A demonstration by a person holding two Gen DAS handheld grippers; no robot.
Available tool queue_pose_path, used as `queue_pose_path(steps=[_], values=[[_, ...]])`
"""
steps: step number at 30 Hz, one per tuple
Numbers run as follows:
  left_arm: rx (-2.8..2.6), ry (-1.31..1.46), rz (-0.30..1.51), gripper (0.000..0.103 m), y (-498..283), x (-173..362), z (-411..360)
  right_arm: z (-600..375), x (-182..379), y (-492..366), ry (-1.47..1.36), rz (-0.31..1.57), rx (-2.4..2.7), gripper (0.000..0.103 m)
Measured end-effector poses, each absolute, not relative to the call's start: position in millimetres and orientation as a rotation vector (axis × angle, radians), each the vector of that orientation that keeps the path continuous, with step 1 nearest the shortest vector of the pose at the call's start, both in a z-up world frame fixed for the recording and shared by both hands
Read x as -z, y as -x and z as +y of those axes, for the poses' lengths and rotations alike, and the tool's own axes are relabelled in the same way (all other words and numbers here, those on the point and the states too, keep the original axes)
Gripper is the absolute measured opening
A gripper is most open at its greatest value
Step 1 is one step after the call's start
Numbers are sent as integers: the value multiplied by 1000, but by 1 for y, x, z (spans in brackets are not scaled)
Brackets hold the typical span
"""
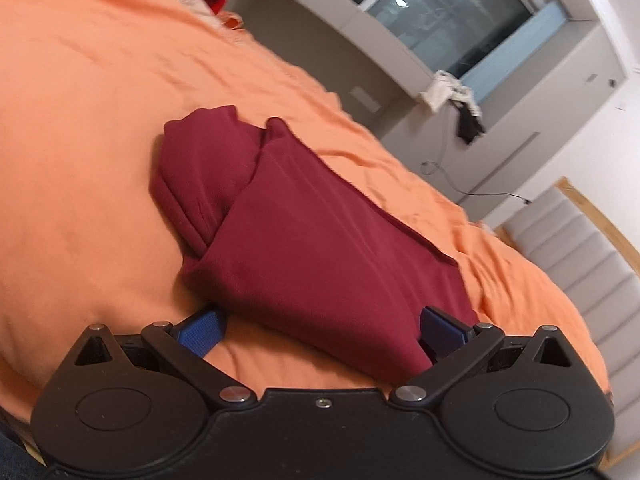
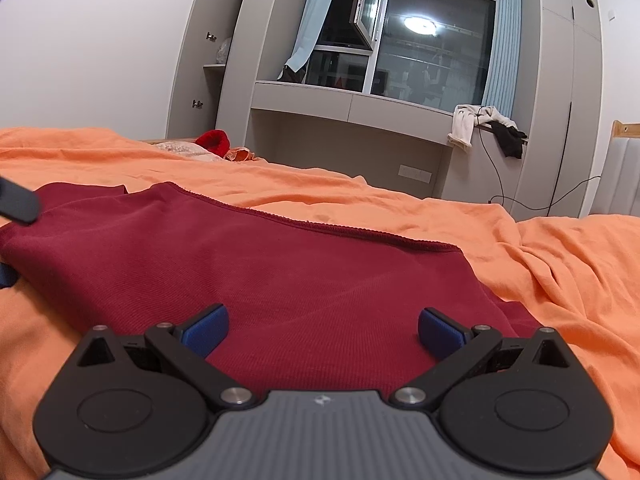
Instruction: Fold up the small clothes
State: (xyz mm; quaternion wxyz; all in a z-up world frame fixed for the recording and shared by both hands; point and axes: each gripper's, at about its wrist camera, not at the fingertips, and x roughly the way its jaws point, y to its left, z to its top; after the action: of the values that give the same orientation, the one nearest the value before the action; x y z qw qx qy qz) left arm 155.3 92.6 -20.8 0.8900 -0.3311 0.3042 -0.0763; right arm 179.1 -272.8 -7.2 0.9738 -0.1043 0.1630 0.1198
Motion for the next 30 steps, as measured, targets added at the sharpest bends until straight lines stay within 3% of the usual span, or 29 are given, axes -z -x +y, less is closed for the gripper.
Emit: queue_pose_path(steps=[5, 16, 27, 30], values=[[9, 621, 654, 101, -181, 14, 76, -275, 7, -178, 192, 337, -245, 103], [-129, 571, 555, 67, -176, 19, 75, -273, -1, -173, 153, 297, -274, 103], [-171, 590, 547, 51, -173, 19, 74, -247, 2, -171, 234, 293, -300, 103], [-184, 614, 568, 37, -180, 13, 77, -251, -1, -172, 221, 311, -316, 103]])
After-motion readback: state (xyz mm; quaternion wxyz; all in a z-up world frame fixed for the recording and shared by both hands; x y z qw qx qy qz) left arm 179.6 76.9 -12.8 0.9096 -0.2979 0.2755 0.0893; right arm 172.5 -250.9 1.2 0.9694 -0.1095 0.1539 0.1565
